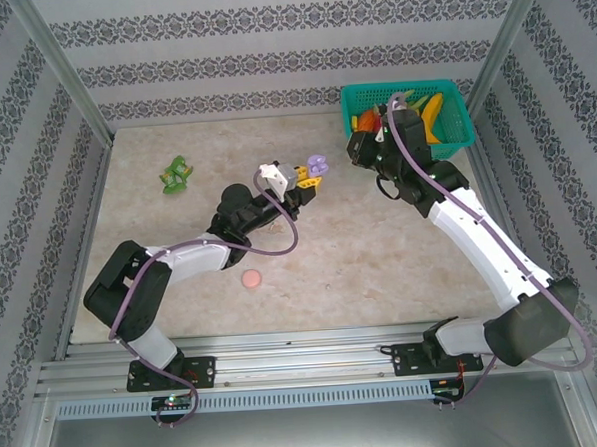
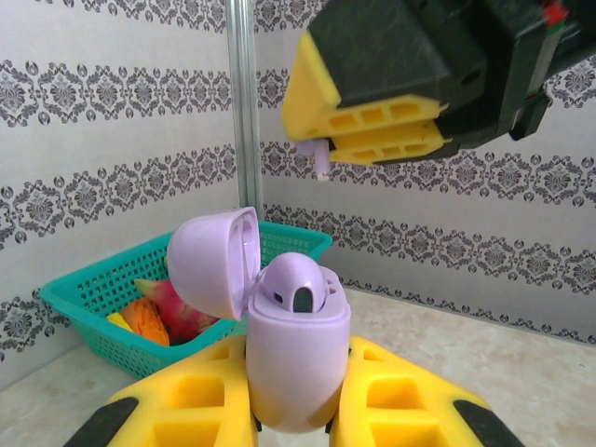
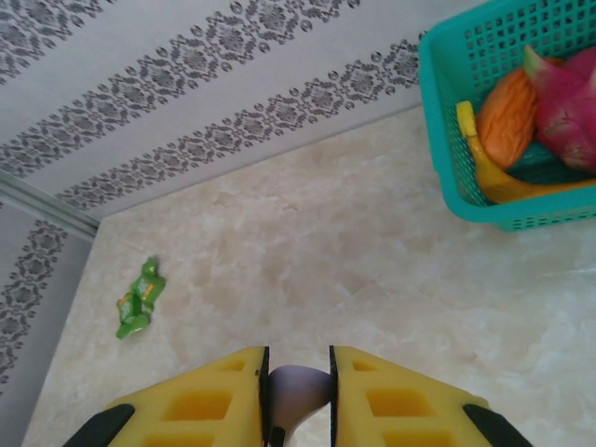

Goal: Insert wireless bluetooth earbuds into charging case

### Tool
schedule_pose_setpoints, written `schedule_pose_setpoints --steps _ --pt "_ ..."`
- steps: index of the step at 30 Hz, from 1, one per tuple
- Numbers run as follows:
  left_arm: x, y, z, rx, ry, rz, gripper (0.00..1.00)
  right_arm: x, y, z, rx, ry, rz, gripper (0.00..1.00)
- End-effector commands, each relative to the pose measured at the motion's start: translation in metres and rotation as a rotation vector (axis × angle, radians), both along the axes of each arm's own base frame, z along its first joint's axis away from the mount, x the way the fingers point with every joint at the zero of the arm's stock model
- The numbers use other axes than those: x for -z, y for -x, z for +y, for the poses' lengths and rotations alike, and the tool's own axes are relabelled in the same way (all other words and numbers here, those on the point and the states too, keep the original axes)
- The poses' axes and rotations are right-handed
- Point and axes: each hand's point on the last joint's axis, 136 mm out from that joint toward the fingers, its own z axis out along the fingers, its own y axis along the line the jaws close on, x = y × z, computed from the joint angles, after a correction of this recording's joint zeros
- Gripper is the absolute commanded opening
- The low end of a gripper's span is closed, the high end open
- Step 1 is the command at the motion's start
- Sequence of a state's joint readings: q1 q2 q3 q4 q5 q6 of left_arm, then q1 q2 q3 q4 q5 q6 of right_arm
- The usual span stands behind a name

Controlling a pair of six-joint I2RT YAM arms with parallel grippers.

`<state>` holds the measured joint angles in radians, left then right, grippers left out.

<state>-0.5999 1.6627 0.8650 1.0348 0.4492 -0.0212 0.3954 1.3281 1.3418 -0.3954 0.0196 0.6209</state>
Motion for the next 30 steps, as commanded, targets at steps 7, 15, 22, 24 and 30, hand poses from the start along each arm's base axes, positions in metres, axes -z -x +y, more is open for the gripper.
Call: schedule_pose_setpoints --steps 7,15,22,24,30 --pt "-0.012 -0.01 -0.009 0.033 0.039 -0.004 0.0 -0.032 0.011 0.024 -0.099 -0.016 -0.124 0.22" --pt "-0.016 -0.013 -0.011 0.036 0.051 -0.007 0.0 -0.027 0.016 0.039 -0.15 0.006 -0.143 0.22" --pt "-0.019 -0.014 -0.011 0.037 0.057 -0.008 0.0 -0.016 0.02 0.048 -0.17 0.011 -0.125 0.22" --pt "-0.019 -0.014 -0.011 0.036 0.059 -0.007 0.0 -0.015 0.021 0.049 -0.174 0.008 -0.121 0.21" --pt "-0.022 -0.014 -0.011 0.035 0.067 -0.013 0.0 -0.008 0.022 0.054 -0.184 0.012 -0.106 0.21"
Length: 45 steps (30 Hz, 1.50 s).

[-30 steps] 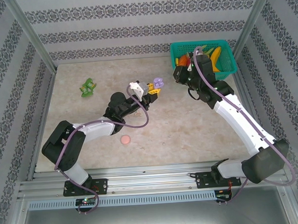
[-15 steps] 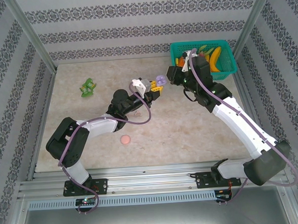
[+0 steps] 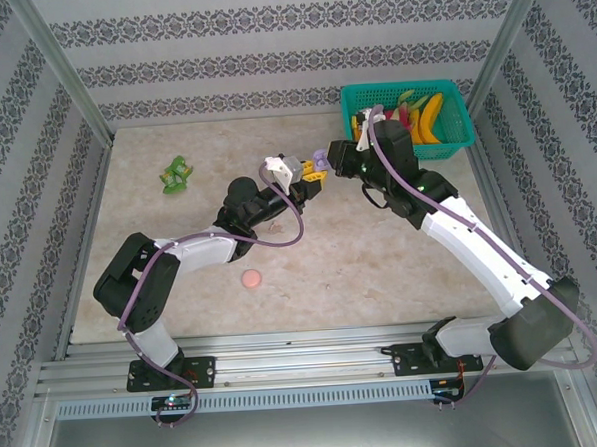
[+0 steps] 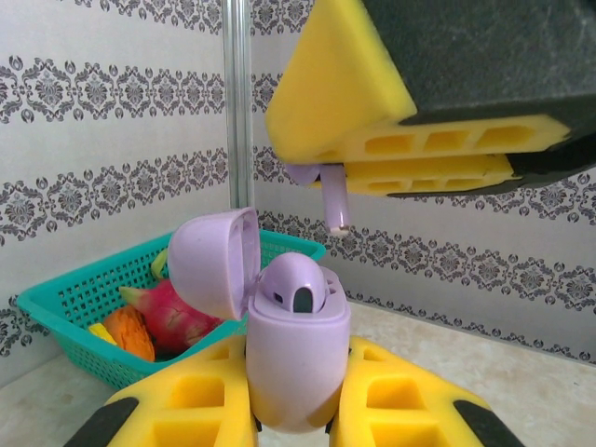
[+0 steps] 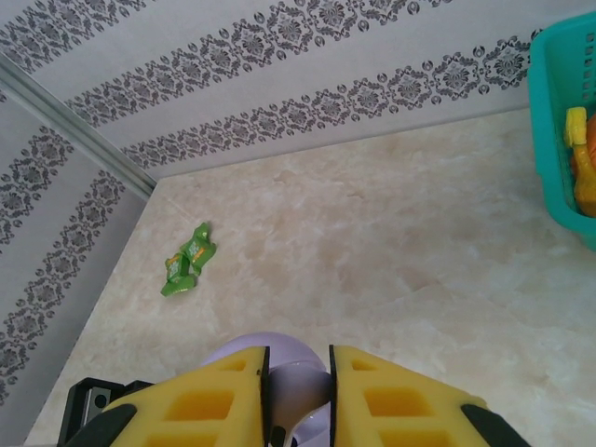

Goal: Insert wireless bluetooth earbuds into charging case

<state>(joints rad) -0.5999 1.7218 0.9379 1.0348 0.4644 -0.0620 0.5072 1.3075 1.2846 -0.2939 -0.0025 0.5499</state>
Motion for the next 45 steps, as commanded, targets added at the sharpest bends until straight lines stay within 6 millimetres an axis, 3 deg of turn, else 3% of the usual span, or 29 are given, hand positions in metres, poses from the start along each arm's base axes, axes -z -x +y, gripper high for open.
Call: schedule_pose_setpoints --steps 1,28,45 --pt "-0.019 -0.002 0.001 0.013 0.04 -0.035 0.0 -0.002 0.003 0.008 -0.025 -0.011 -0.019 0.21" --pt "-0.026 0.001 0.002 0.017 0.053 -0.048 0.0 0.026 -0.005 0.014 -0.026 0.021 0.034 0.19" --pt "-0.025 -0.001 0.002 0.011 0.052 -0.046 0.0 0.029 0.012 0.034 -0.142 0.084 0.005 0.19"
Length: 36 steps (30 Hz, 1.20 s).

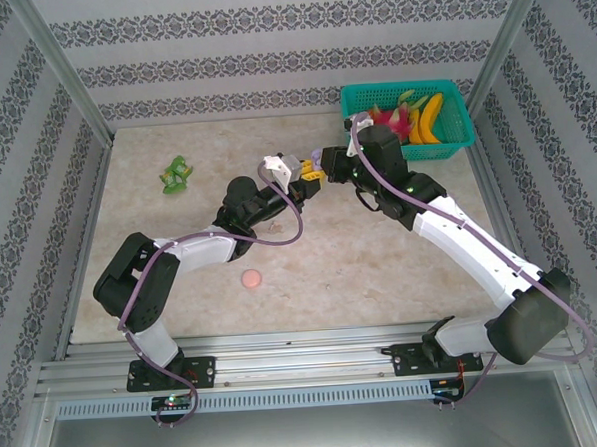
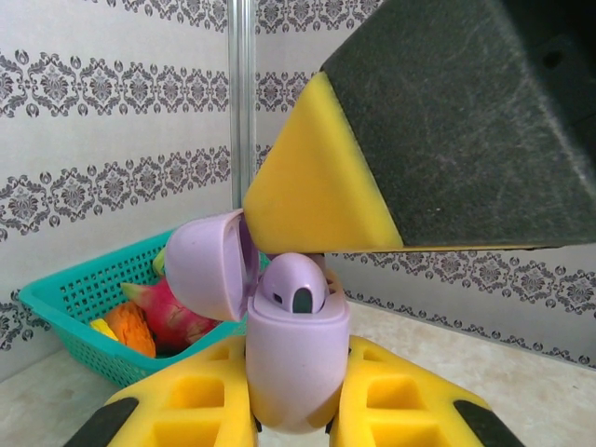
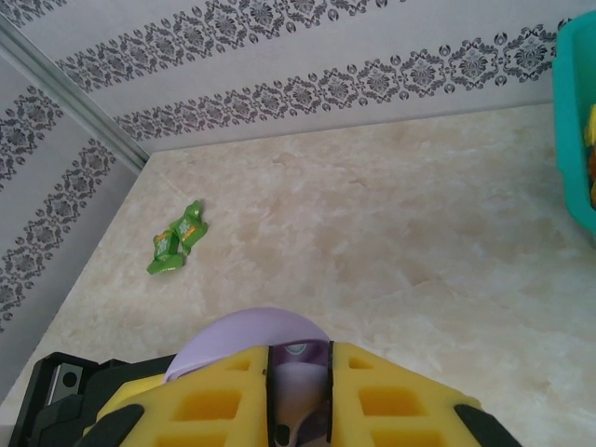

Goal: Insert wireless bluetooth earbuds into charging case

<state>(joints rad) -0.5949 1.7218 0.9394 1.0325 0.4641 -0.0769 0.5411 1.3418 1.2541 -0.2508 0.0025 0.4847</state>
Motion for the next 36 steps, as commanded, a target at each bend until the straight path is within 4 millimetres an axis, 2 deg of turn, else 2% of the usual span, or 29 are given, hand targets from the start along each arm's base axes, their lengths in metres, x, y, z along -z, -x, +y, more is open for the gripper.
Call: schedule_pose_setpoints --steps 1,4,11,15,18,22,27,31,36 --pt "-0.025 0.001 0.0 0.014 0.044 -0.059 0.0 0.01 0.013 0.017 -0.083 0.021 0.019 0.21" --pt "-0.024 0.0 0.0 0.014 0.043 -0.055 0.0 0.007 0.01 0.015 -0.066 0.02 0.014 0.29" --pt "-0.023 0.001 0.0 0.014 0.039 -0.055 0.0 -0.031 0.001 -0.004 -0.016 -0.069 -0.027 0.48" --pt "-0.021 0.001 0.0 0.014 0.036 -0.051 0.0 -0.056 0.002 -0.022 0.019 -0.115 -0.063 0.52" --pt "-0.017 0.003 0.0 0.02 0.033 -0.042 0.0 -0.063 -0.002 -0.038 0.045 -0.153 -0.051 0.54" --pt "-0.01 0.007 -0.001 0.042 0.018 -0.025 0.0 -0.051 -0.016 -0.046 0.031 -0.168 0.05 0.54" --pt "0.001 0.016 -0.008 0.114 -0.01 0.012 0.0 -0.02 -0.038 -0.023 -0.116 -0.127 0.208 0.52" --pt "0.005 0.021 -0.012 0.155 -0.016 0.042 0.0 0.01 -0.054 -0.009 -0.166 -0.115 0.295 0.48" --pt "0.006 0.02 -0.012 0.156 -0.004 0.056 0.0 0.036 -0.056 0.006 -0.214 -0.086 0.363 0.42"
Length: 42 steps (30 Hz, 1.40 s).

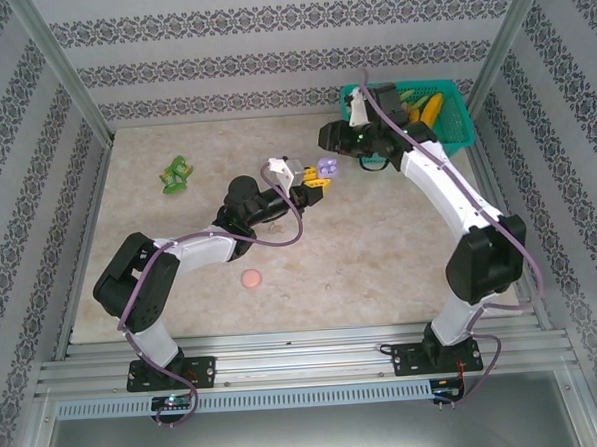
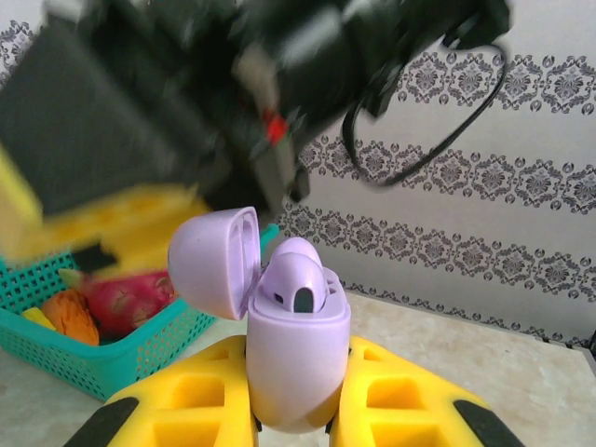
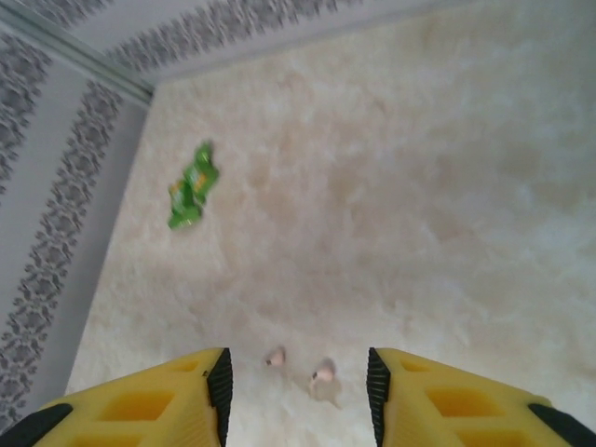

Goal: Insert wireless bluetooth earbuds into charging case

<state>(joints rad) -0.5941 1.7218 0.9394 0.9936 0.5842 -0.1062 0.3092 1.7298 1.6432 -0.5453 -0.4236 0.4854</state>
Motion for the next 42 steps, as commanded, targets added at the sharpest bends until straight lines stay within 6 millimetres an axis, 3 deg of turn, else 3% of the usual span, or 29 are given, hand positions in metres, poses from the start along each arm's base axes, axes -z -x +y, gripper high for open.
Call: schedule_pose_setpoints --steps 1,5,9,12,15,19,22,25,30,38,42 --pt "-0.004 0.003 -0.001 0.029 0.019 0.012 0.0 -0.006 0.015 0.017 -0.095 -0.001 0.013 0.41" --pt "-0.004 -0.002 0.0 0.006 0.021 0.016 0.0 0.004 0.032 0.024 -0.13 0.03 0.028 0.38" --pt "-0.002 -0.007 0.0 -0.012 0.022 0.025 0.0 0.005 0.049 0.016 -0.112 0.06 0.012 0.37" --pt "0.002 -0.01 -0.002 -0.011 0.027 0.049 0.0 0.01 0.052 -0.001 -0.047 0.091 0.006 0.38" --pt "0.012 -0.017 -0.006 -0.014 0.021 0.117 0.0 0.021 0.041 -0.039 0.118 0.105 0.03 0.42" --pt "0.044 -0.034 -0.012 -0.041 0.027 0.315 0.0 0.048 0.037 -0.099 0.346 0.118 0.091 0.43" --pt "0.081 -0.048 -0.021 -0.059 0.022 0.55 0.0 0.065 0.046 -0.117 0.406 0.102 0.118 0.43" --pt "0.124 -0.063 -0.032 -0.096 -0.01 0.848 0.0 0.077 0.058 -0.119 0.415 0.096 0.134 0.43" --pt "0.175 -0.076 -0.047 -0.149 -0.061 1.177 0.0 0.091 0.071 -0.12 0.433 0.073 0.156 0.43" --pt "0.228 -0.092 -0.051 -0.283 -0.079 1.445 0.0 0.099 0.079 -0.12 0.441 0.055 0.155 0.43" --pt "0.246 -0.094 -0.053 -0.323 -0.071 1.531 0.06 0.1 0.082 -0.119 0.431 0.055 0.154 0.44"
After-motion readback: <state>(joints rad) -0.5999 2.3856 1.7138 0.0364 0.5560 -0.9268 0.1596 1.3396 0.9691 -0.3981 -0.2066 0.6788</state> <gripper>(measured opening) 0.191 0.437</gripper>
